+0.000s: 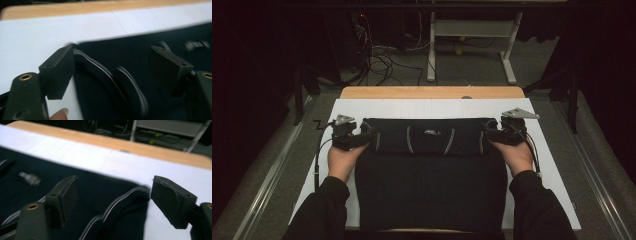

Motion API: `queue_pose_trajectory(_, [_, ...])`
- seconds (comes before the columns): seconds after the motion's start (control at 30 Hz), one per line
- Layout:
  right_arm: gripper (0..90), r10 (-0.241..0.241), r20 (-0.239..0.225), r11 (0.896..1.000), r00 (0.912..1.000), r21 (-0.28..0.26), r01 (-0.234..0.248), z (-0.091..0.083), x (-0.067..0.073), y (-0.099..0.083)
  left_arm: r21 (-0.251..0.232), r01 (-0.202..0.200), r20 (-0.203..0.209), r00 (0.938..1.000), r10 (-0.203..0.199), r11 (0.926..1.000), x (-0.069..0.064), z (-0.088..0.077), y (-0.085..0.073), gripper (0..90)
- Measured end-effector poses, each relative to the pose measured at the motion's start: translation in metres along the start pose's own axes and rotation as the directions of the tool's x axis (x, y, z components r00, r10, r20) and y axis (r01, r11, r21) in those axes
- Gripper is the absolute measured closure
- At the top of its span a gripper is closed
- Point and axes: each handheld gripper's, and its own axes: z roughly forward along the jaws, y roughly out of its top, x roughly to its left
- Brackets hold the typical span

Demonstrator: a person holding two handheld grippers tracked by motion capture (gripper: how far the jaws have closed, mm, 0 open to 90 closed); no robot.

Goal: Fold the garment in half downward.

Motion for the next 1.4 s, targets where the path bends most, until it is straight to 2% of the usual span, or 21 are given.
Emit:
queue_pose_trajectory(0.07, [22.2,-0.017,-0.013,1.000,0.9998,0.006,0.018,-0.003,0.005,-0.011,0.015,-0.033,0.037,0.9988,0.032,0.9994,-0.008,0.000,-0.008,21.2])
queue_pose_trajectory(0.17, [23.8,-0.037,-0.023,0.999,0.9991,0.017,0.037,-0.005,0.010,-0.024,0.038,-0.051,0.090,0.9948,0.047,0.9980,-0.014,0.001,-0.019,24.6])
queue_pose_trajectory(0.23, [25.5,-0.026,-0.045,0.999,0.9986,0.035,0.028,-0.005,0.013,-0.034,0.073,-0.067,0.121,0.9909,0.058,0.9951,-0.017,0.006,-0.026,24.7])
queue_pose_trajectory(0.33, [29.9,-0.024,-0.075,0.997,0.9969,0.069,0.029,0.000,0.016,-0.046,0.116,-0.068,0.136,0.9894,0.052,0.9909,-0.018,0.014,-0.032,25.0])
queue_pose_trajectory(0.4, [34.8,-0.018,-0.088,0.994,0.9960,0.104,0.027,0.004,0.017,-0.051,0.133,-0.069,0.119,0.9915,0.053,0.9888,-0.019,0.018,-0.035,29.0])
queue_pose_trajectory(0.47, [41.7,-0.008,-0.094,0.987,0.9955,0.158,0.022,0.010,0.018,-0.055,0.156,-0.065,0.096,0.9941,0.050,0.9856,-0.020,0.021,-0.037,36.1])
queue_pose_trajectory(0.57, [56.1,-0.017,-0.095,0.979,0.9953,0.202,0.036,0.015,0.022,-0.059,0.146,-0.041,0.086,0.9959,0.029,0.9884,-0.015,0.019,-0.039,51.9])
queue_pose_trajectory(0.63, [70.3,-0.048,-0.090,0.977,0.9948,0.201,0.065,0.015,0.025,-0.058,0.141,-0.049,0.093,0.9950,0.036,0.9888,-0.014,0.017,-0.040,58.3])
queue_pose_trajectory(0.67, [76.6,-0.052,-0.105,0.978,0.9932,0.196,0.072,0.014,0.027,-0.057,0.129,-0.058,0.088,0.9950,0.047,0.9900,-0.015,0.015,-0.040,67.4])
queue_pose_trajectory(0.73, [79.4,-0.076,-0.099,0.979,0.9922,0.179,0.093,0.010,0.030,-0.055,0.104,-0.063,0.080,0.9953,0.054,0.9926,-0.018,0.009,-0.038,72.8])
queue_pose_trajectory(0.87, [79.6,-0.082,-0.102,0.988,0.9914,0.124,0.095,-0.003,0.029,-0.049,0.045,-0.063,0.105,0.9928,0.058,0.9970,-0.023,-0.009,-0.033,73.4])
queue_pose_trajectory(1.0, [79.6,-0.091,-0.104,0.992,0.9905,0.079,0.099,-0.022,0.028,-0.047,0.000,-0.091,0.138,0.9864,0.090,0.9959,-0.033,-0.027,-0.034,73.3])
queue_pose_trajectory(1.1, [79.5,-0.091,-0.116,0.994,0.9890,0.052,0.098,-0.034,0.026,-0.051,0.004,-0.117,0.137,0.9838,0.115,0.9931,-0.039,-0.035,-0.042,73.3])
queue_pose_trajectory(1.23, [79.6,-0.085,-0.138,0.995,0.9868,0.034,0.091,-0.046,0.027,-0.065,0.015,-0.103,0.154,0.9830,0.099,0.9946,-0.041,-0.041,-0.059,73.2])
queue_pose_trajectory(1.4, [79.5,-0.100,-0.149,0.995,0.9838,0.012,0.103,-0.058,0.034,-0.081,0.050,-0.113,0.159,0.9818,0.104,0.9924,-0.042,-0.047,-0.076,73.1])
